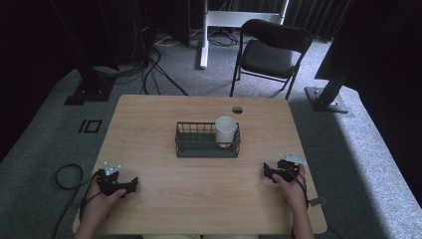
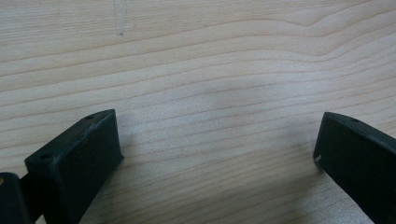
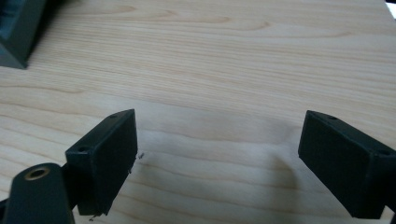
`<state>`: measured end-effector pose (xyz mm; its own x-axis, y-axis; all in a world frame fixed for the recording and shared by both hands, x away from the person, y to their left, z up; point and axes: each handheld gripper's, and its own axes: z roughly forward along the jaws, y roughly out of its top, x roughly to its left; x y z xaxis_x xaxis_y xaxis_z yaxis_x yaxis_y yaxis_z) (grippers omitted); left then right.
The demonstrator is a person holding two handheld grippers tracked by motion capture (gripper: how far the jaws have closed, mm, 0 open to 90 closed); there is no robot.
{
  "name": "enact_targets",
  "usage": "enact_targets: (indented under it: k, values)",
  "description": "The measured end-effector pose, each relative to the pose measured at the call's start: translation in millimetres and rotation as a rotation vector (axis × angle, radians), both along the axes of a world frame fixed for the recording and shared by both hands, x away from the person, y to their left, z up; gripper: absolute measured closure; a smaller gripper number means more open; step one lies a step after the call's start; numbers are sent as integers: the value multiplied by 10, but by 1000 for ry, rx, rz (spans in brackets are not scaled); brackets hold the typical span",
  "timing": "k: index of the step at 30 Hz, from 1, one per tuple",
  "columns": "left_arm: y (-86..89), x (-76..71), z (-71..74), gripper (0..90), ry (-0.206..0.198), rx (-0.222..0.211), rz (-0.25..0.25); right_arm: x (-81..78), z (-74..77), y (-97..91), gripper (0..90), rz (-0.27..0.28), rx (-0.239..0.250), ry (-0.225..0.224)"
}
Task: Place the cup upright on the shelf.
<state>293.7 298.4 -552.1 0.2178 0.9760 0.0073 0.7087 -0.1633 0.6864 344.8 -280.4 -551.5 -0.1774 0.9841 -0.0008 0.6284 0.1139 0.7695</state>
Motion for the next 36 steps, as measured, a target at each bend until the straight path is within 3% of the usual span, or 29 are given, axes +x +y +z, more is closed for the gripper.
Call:
enact_targets:
  k: [11,18,27,36]
  values:
    - [0,0,0,10,0,0,0,-62,-10,-117,115,-27,6,25]
    - [0,0,0,10,0,0,0,-127,-25,-152,114,29,-2,66]
    - [0,0,0,10,0,0,0,-290,-29,-136,115,102,-7,68]
    - [0,0,0,10,0,0,0,-323,-30,-143,114,108,-5,68]
